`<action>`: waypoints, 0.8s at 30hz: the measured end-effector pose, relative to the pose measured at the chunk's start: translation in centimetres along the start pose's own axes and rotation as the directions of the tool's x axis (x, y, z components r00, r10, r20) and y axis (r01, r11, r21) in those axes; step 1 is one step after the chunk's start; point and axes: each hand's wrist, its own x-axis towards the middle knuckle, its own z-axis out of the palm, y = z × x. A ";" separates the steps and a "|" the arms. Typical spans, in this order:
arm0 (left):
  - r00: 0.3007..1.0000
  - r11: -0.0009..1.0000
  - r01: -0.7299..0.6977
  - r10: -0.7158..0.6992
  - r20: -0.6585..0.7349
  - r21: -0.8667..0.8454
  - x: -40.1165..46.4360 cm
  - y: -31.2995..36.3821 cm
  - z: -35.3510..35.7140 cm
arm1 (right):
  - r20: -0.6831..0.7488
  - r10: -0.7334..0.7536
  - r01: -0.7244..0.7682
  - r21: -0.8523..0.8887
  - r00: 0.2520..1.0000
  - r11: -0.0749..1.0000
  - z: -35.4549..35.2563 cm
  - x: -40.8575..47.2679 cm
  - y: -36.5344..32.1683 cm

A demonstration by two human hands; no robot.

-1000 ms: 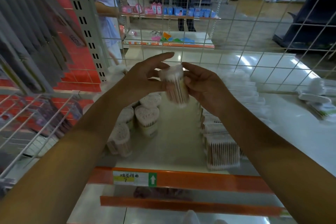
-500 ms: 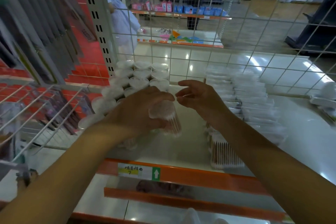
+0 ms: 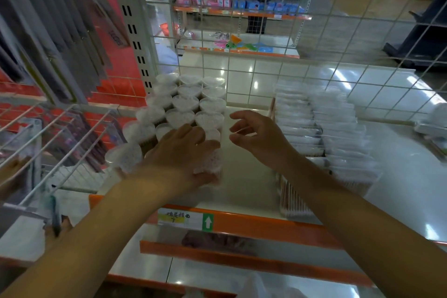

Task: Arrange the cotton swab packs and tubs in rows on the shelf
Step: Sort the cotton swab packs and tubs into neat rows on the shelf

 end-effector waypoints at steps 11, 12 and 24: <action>0.999 1.000 -0.025 0.025 -0.030 0.009 -1.3 -0.3 -0.1 | 0.000 -0.022 0.022 -0.035 1.000 0.999 0.2 -0.8 0.6; 1.000 1.000 -0.024 0.024 -0.016 0.017 -1.2 -0.4 -0.2 | -0.001 -0.024 0.024 -0.038 1.000 0.999 0.3 -0.8 0.6; 0.979 0.994 -0.065 0.046 0.199 0.090 -0.4 -0.4 -1.3 | -0.009 -0.030 0.029 -0.080 1.000 0.996 0.4 -1.4 0.8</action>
